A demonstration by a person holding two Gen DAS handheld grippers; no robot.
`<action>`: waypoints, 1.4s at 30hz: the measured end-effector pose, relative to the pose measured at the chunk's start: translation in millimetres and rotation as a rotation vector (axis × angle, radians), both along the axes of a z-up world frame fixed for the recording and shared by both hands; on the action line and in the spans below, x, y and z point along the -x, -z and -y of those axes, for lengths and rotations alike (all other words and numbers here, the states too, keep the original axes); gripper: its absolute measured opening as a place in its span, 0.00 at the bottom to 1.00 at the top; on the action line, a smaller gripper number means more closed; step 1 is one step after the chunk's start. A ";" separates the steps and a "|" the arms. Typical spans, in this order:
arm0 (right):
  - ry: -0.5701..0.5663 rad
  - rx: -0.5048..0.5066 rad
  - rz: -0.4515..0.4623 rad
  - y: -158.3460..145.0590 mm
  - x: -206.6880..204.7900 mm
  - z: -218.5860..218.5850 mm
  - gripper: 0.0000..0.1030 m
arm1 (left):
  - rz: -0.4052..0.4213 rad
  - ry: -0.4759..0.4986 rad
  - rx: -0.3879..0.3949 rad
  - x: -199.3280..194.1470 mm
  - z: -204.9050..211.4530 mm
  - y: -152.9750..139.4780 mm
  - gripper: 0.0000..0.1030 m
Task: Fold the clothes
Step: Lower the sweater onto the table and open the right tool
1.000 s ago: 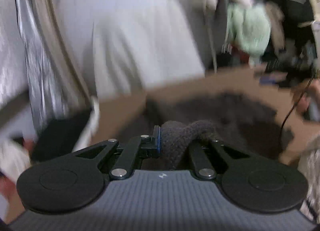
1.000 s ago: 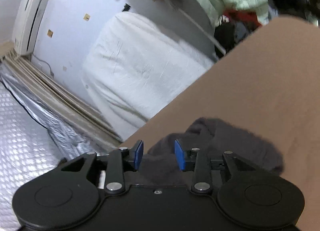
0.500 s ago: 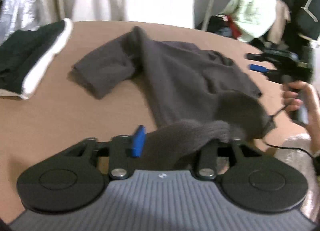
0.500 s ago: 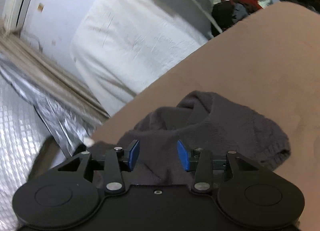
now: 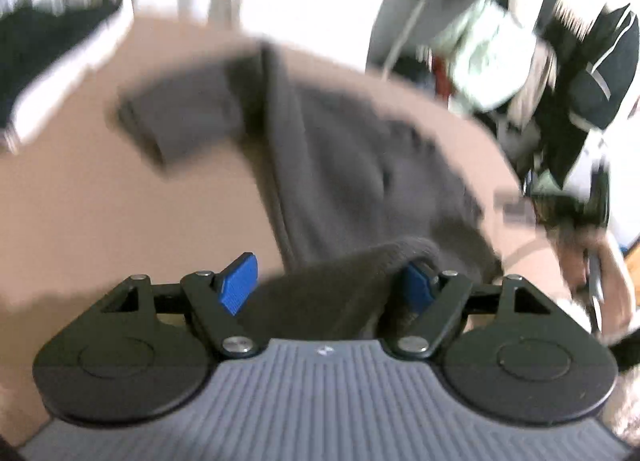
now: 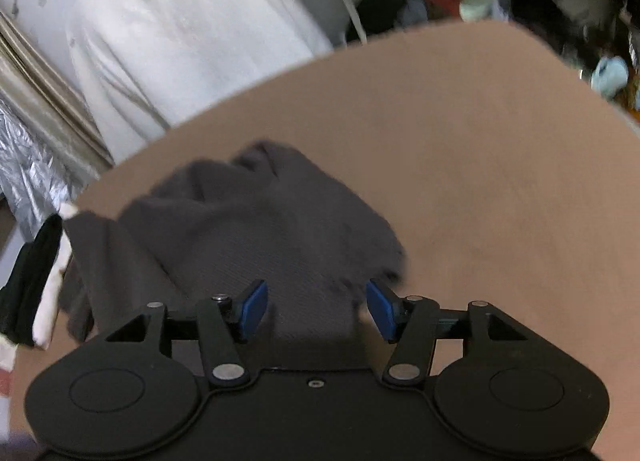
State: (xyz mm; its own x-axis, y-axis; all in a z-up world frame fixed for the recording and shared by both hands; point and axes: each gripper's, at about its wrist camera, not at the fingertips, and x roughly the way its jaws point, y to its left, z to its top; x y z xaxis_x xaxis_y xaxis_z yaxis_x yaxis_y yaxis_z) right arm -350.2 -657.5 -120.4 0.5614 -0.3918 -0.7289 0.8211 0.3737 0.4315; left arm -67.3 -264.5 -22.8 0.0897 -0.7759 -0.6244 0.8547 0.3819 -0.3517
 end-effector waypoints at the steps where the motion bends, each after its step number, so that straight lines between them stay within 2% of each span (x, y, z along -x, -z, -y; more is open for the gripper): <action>1: -0.028 -0.031 0.000 5.3 10.3 1.2 0.59 | 0.020 -0.014 0.031 -6.9 -1.5 -7.7 0.76; 5: -0.151 -0.160 0.008 27.5 46.2 2.9 0.59 | -0.045 -0.054 0.046 -37.1 20.4 -3.7 0.77; 9: -0.251 -0.284 0.074 48.8 55.9 7.8 0.62 | -0.151 -0.078 0.047 -61.1 75.5 38.2 0.77; 11: -0.330 -0.318 0.147 59.5 49.0 11.2 0.71 | -0.125 -0.119 0.044 -75.1 104.1 53.8 0.77; 12: -0.350 -0.333 0.167 64.6 43.9 14.5 0.79 | -0.108 -0.129 0.033 -80.2 118.2 62.1 0.77; 14: -0.366 -0.326 0.146 73.0 27.6 20.5 0.82 | -0.121 -0.097 -0.025 -84.2 147.7 77.1 0.78; 16: -0.393 -0.259 0.128 77.4 11.0 19.0 0.81 | -0.169 -0.063 -0.088 -84.6 171.3 97.7 0.78; 17: -0.441 -0.202 0.112 76.9 -0.3 14.4 0.77 | -0.189 -0.063 -0.120 -83.9 180.4 109.5 0.78; 18: -0.478 -0.148 0.086 75.6 -10.3 11.0 0.50 | -0.194 -0.083 -0.149 -81.5 187.0 121.7 0.78; 19: -0.489 -0.090 0.048 72.7 -18.0 8.7 0.16 | -0.193 -0.107 -0.171 -78.4 192.5 134.0 0.78; 21: -0.481 -0.019 0.007 64.2 -25.9 6.6 0.13 | -0.173 -0.140 -0.194 -73.2 204.6 150.9 0.77; 22: -0.472 0.019 -0.022 57.9 -28.9 5.1 0.12 | -0.158 -0.130 -0.196 -70.2 211.6 152.5 0.70; 23: -0.461 0.088 -0.062 42.9 -29.2 3.9 0.12 | -0.163 -0.088 -0.182 -65.6 218.2 148.7 0.52; 24: -0.449 0.160 -0.102 27.2 -29.4 2.8 0.11 | -0.223 -0.041 -0.153 -61.3 223.1 144.7 0.05; 26: -0.428 0.302 -0.177 -7.8 -28.2 5.1 0.11 | -0.417 0.011 -0.076 -52.7 230.2 138.6 0.07; 27: -0.419 0.372 -0.212 -27.2 -26.7 9.1 0.11 | -0.506 0.026 -0.014 -44.0 234.0 131.3 0.08; 28: -0.366 0.404 -0.239 -43.3 -22.8 27.1 0.11 | -0.566 0.059 0.050 -31.7 240.4 120.9 0.07; 29: -0.309 0.434 -0.266 -59.2 -18.7 46.3 0.11 | -0.586 0.095 0.101 -17.9 247.8 108.1 0.07; 31: -0.200 0.482 -0.331 -81.4 -14.0 84.7 0.12 | -0.472 0.157 0.145 16.4 264.1 79.7 0.10; 33: -0.132 0.477 -0.392 -84.7 -17.0 121.7 0.16 | -0.378 0.200 0.137 46.7 278.5 67.0 0.14; 34: -0.097 0.456 -0.417 -79.6 -20.3 135.9 0.33 | -0.349 0.220 0.113 58.1 283.9 66.7 0.20; 35: -0.045 0.433 -0.458 -73.0 -22.8 145.3 0.45 | -0.333 0.241 0.072 66.1 287.4 70.5 0.23; 37: 0.049 0.410 -0.521 -62.0 -32.6 145.2 0.47 | -0.313 0.272 -0.003 71.9 284.7 82.3 0.29; 39: 0.064 0.426 -0.461 -62.6 -43.9 122.7 0.48 | -0.281 0.254 -0.035 62.2 266.6 90.7 0.31; 40: 0.070 0.435 -0.429 -63.0 -49.6 111.1 0.50 | -0.251 0.227 -0.043 51.3 255.6 91.9 0.37; 42: 0.012 0.424 -0.311 -68.1 -53.7 82.1 0.56 | -0.192 0.142 -0.037 20.7 226.7 92.3 0.46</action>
